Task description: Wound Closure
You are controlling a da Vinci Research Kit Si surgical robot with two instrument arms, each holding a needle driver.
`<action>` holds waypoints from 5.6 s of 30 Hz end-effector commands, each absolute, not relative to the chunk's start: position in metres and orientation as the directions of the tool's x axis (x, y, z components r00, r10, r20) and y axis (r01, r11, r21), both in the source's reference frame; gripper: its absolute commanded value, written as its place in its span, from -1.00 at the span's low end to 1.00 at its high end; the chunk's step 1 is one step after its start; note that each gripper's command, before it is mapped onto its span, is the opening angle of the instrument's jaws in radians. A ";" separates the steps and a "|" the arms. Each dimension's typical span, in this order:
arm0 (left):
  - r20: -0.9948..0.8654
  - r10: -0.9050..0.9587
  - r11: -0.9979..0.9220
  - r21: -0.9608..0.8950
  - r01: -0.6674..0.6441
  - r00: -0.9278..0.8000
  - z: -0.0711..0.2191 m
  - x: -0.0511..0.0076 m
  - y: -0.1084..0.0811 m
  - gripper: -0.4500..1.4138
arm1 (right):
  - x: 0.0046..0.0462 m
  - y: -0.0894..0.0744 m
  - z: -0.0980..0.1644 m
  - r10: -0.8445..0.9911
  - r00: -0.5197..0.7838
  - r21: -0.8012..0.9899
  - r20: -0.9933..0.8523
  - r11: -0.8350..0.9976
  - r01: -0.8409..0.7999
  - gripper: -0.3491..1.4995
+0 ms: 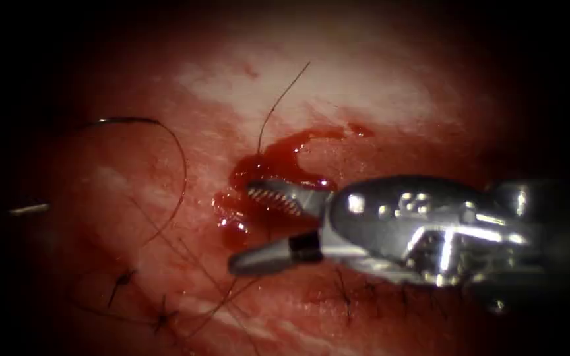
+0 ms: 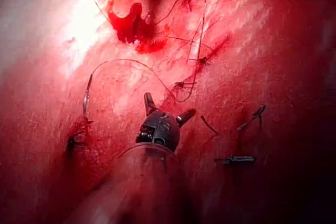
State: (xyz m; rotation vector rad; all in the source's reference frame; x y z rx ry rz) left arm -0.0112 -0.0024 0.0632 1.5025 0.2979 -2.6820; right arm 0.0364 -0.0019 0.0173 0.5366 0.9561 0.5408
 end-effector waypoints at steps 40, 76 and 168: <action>-0.780 0.232 -0.972 -0.210 -0.106 -0.581 0.065 -0.0155 -0.003 -1.00 | 0.0372 -0.002 0.018 0.632 0.472 0.627 -0.615 0.755 -0.194 0.43; -0.831 0.320 -0.945 -0.247 -0.213 -0.455 0.064 -0.0261 0.011 -1.00 | 0.0392 -0.004 0.032 0.461 0.453 0.428 -0.763 0.886 -0.179 -1.00; -0.724 0.304 -0.951 -0.194 -0.241 -0.619 0.076 -0.0327 0.008 -1.00 | 0.0436 -0.006 0.036 0.531 0.192 0.498 -0.825 0.845 -0.197 0.11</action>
